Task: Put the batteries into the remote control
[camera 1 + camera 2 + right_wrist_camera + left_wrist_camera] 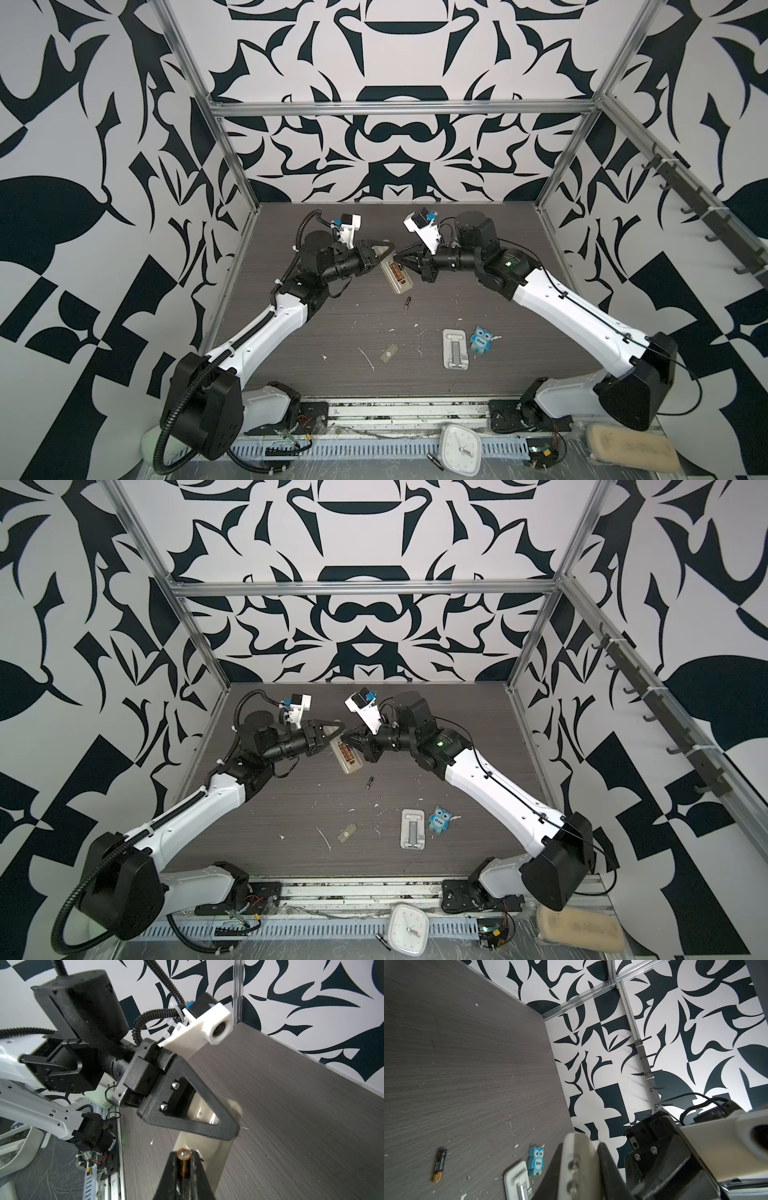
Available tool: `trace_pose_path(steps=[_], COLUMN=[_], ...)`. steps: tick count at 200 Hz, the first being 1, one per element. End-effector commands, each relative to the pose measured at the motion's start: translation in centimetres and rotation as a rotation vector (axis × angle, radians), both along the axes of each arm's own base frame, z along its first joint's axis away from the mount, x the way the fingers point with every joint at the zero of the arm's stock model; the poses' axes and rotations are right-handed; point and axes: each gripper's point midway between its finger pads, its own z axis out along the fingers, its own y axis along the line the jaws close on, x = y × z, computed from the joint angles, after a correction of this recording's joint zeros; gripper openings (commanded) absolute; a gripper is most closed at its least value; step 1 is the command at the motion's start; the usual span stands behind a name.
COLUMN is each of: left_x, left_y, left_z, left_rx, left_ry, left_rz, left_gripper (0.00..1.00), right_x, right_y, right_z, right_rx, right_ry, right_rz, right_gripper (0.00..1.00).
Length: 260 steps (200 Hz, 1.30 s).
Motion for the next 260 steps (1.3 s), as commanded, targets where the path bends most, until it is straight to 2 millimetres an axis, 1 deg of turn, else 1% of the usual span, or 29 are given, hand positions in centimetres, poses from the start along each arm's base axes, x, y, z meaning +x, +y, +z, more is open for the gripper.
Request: trace_pose_path(steps=[1,47,140,217,238,260], left_x=[-0.2,-0.2,0.1,0.2,0.3,0.3], left_y=[-0.2,-0.1,0.0,0.3,0.5,0.5], left_z=[2.5,2.7,2.9,3.2,3.2,3.3], left_rx=[-0.043,-0.047,-0.057,-0.062,-0.06,-0.061], left_ry=[-0.056,-0.055,-0.055,-0.062,-0.064,-0.068], left_rz=[-0.01,-0.003,0.013,0.039,0.047,0.05], left_gripper=[0.0,0.0,0.0,0.0,0.0,0.0], right_x=[-0.1,0.0,0.8,1.2,1.4,1.6], right_y=[0.1,0.3,-0.1,-1.4,-1.9,-2.3], right_z=[1.7,1.0,-1.6,-4.4,-5.6,-6.2], right_rx=[0.025,-0.002,-0.097,-0.218,-0.271,-0.295], right_ry=[-0.073,-0.091,-0.127,-0.142,-0.141,-0.143], right_rz=[0.003,-0.005,-0.057,-0.115,-0.134,-0.156], right_gripper=[0.0,0.0,0.0,0.0,0.0,0.0])
